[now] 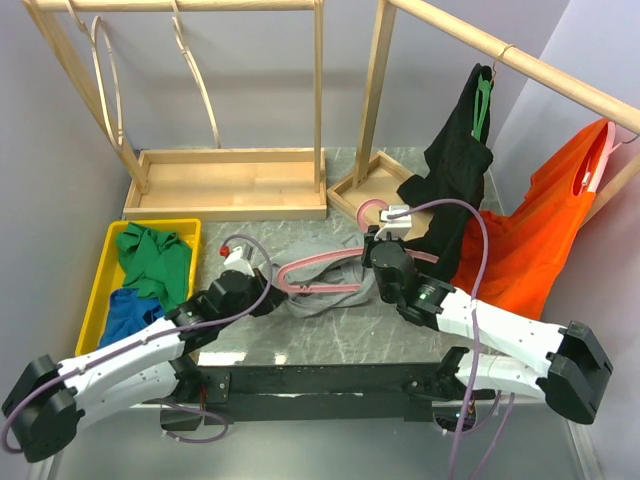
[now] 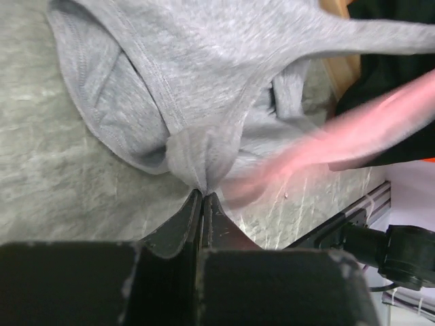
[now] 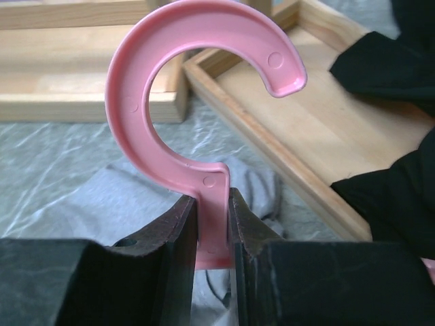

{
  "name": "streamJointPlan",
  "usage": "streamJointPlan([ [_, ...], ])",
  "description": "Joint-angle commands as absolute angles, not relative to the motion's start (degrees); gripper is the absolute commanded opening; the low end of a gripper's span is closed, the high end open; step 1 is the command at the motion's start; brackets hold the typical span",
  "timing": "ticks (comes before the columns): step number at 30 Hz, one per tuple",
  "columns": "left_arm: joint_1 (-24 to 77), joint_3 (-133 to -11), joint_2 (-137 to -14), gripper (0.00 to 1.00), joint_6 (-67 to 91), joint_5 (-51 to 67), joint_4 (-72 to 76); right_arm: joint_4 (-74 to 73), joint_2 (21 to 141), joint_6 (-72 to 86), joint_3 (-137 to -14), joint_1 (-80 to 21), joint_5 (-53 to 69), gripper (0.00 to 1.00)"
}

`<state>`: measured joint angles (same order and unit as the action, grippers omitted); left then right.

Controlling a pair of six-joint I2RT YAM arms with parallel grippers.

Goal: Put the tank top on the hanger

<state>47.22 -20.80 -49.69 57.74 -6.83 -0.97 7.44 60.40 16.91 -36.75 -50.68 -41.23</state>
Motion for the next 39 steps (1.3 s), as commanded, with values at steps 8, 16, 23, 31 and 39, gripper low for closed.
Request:
streamJointPlan([
  [8,45.88,-22.23,-39.20,0.02,56.96,-10.89,-12.21,12.74,65.04,16.53,-40.34,-50.98,-51.42,0.00],
  [16,42.55,-31.45,-41.99,0.05,52.22,-13.79,-16.16,18.01,64.60,12.31,-39.38,-54.05,-52.12,0.00],
  [23,38.32,-39.63,-47.72,0.04,47.64,-10.38,-17.57,18.45,62.41,12.57,-38.50,-54.93,-53.35,0.00],
  [31,37.79,-46.13,-48.78,0.03,42.90,-2.99,-17.93,19.51,64.33,9.50,-40.78,-55.63,-53.18,0.00],
  [39,37.79,-56.24,-52.11,0.07,39.20,-5.63,-23.38,25.22,64.60,5.45,-43.94,-57.74,-51.60,0.00],
])
